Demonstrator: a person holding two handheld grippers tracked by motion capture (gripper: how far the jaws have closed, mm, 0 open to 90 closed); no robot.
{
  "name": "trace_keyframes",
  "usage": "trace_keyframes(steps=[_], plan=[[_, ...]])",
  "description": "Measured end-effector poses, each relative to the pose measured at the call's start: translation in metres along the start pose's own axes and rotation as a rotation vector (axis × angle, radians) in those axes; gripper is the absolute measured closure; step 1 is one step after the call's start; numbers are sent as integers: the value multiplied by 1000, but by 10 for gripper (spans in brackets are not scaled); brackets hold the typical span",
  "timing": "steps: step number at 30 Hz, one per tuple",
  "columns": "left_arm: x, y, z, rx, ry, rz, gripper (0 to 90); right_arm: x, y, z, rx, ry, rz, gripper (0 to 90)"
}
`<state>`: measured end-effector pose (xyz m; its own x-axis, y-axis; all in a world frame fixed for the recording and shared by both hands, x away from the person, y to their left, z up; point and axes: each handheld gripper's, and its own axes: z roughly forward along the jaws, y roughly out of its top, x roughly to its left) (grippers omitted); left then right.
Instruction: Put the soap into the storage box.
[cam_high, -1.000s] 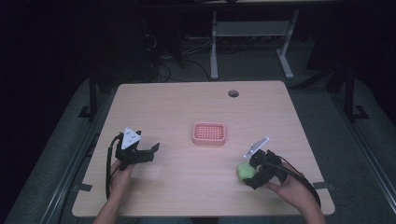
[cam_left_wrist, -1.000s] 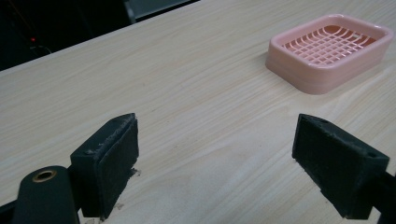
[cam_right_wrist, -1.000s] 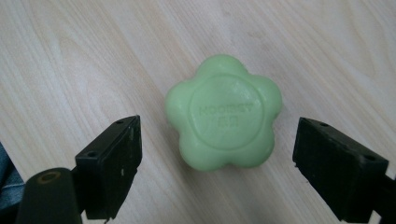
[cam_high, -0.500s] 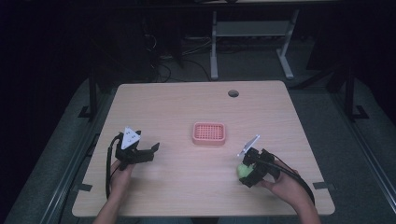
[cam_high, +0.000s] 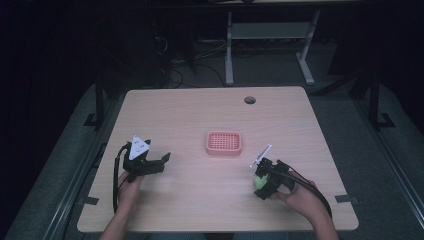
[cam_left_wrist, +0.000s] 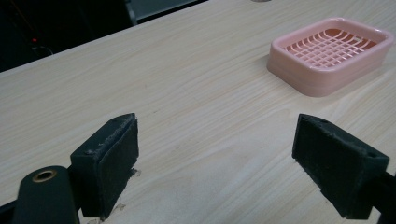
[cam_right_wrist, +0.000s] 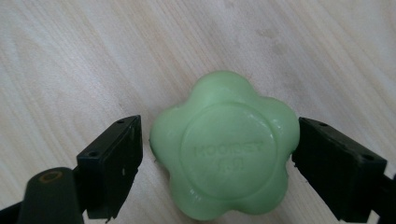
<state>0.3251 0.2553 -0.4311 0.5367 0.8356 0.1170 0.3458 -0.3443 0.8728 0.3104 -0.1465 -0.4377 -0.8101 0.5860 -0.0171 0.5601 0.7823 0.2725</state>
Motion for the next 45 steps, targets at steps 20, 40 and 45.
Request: trace_keyframes(steps=[20,40,45], plan=[[0,0,0,-1,1,2,143,2,2,4,19,-13,2,225],[1,0,1,2,2,-10,143,1,-6,0,-30,-1,-23,244],[0,0,0,-1,2,0,143,2,-6,-7,-47,-7,-28,245]])
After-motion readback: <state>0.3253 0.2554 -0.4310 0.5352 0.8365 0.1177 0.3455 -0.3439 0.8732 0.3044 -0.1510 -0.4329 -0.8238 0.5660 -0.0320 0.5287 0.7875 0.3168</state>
